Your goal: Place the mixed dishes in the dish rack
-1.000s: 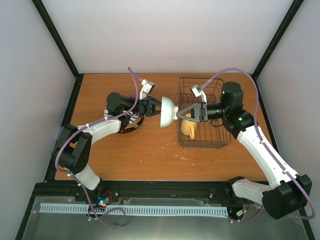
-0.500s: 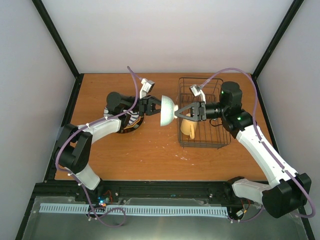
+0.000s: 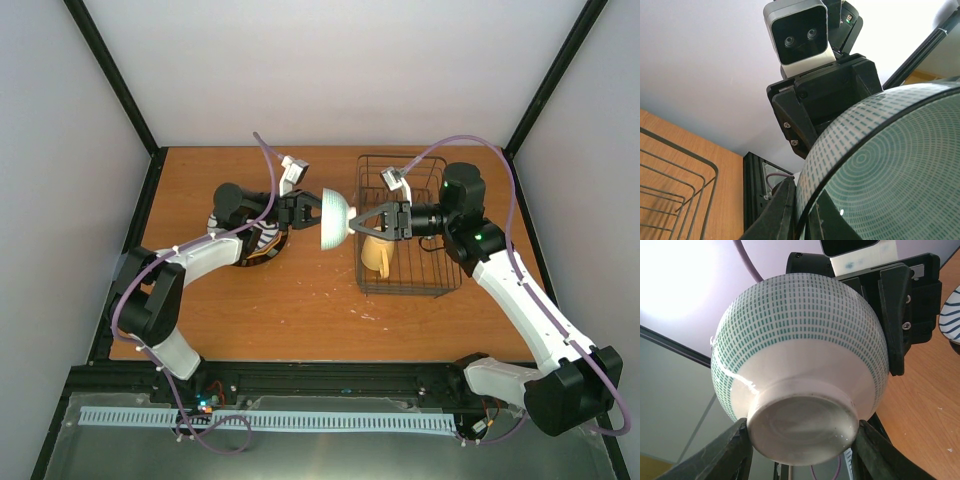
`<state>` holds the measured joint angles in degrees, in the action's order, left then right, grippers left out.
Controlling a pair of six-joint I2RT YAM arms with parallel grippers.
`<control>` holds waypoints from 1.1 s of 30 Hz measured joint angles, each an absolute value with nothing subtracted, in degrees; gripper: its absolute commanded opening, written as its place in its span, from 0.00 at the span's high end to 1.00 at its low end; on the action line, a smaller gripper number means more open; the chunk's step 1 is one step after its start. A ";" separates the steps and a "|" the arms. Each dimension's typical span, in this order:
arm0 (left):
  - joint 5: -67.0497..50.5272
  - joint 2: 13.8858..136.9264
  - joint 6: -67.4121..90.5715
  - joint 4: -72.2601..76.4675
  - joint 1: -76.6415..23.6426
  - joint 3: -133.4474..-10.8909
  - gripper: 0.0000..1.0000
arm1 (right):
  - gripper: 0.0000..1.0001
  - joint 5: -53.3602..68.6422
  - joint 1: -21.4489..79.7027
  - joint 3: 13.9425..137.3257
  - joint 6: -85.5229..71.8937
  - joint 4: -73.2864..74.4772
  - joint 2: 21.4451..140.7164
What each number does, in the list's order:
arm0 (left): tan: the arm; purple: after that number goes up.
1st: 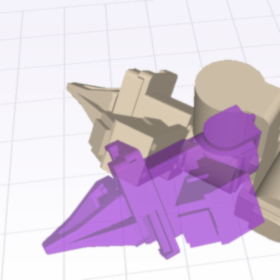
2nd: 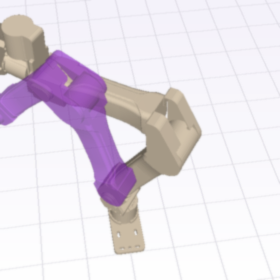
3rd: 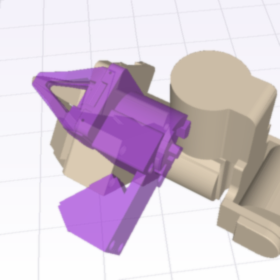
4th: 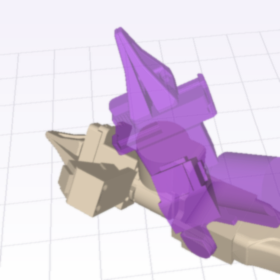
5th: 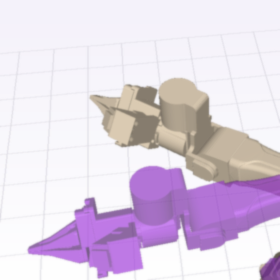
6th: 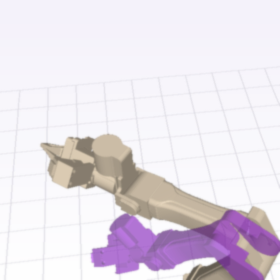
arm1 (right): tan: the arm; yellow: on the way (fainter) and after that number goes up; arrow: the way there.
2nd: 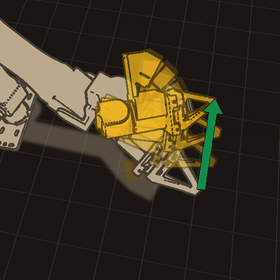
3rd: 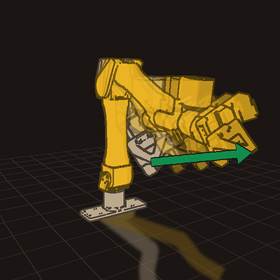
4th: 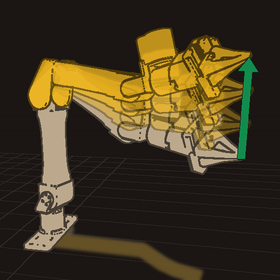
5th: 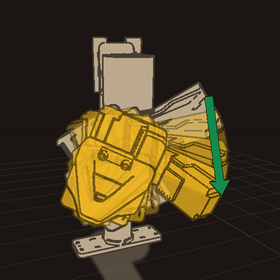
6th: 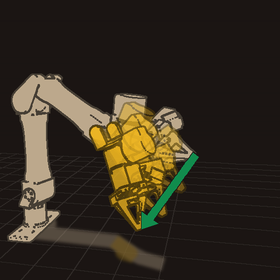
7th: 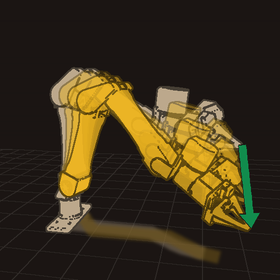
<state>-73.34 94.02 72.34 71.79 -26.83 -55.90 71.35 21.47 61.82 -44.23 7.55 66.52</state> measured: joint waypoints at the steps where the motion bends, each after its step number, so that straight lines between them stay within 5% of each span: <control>1: -73.23 94.02 71.99 71.42 -26.83 -55.90 0.92 | 0.97 71.16 21.47 61.82 -44.23 7.55 66.52; 5: -72.58 94.02 70.61 69.28 -26.83 -55.90 0.87 | 0.97 69.80 21.45 61.80 -44.21 8.03 66.52; 14: -72.10 94.02 68.45 64.88 -27.27 -56.10 0.53 | 0.97 67.83 21.52 61.78 -43.38 8.25 66.59; 22: -71.31 94.04 65.95 60.49 -27.35 -56.88 0.02 | 0.97 67.20 20.93 61.78 -41.80 10.55 66.59; 33: -70.37 94.02 60.16 50.46 -26.59 -58.78 0.00 | 0.97 66.70 18.63 61.76 -39.42 14.35 66.59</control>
<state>-70.37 94.02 60.16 50.46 -26.59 -58.78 66.70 18.63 61.76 -39.42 14.35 66.59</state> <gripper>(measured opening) 0.997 0.482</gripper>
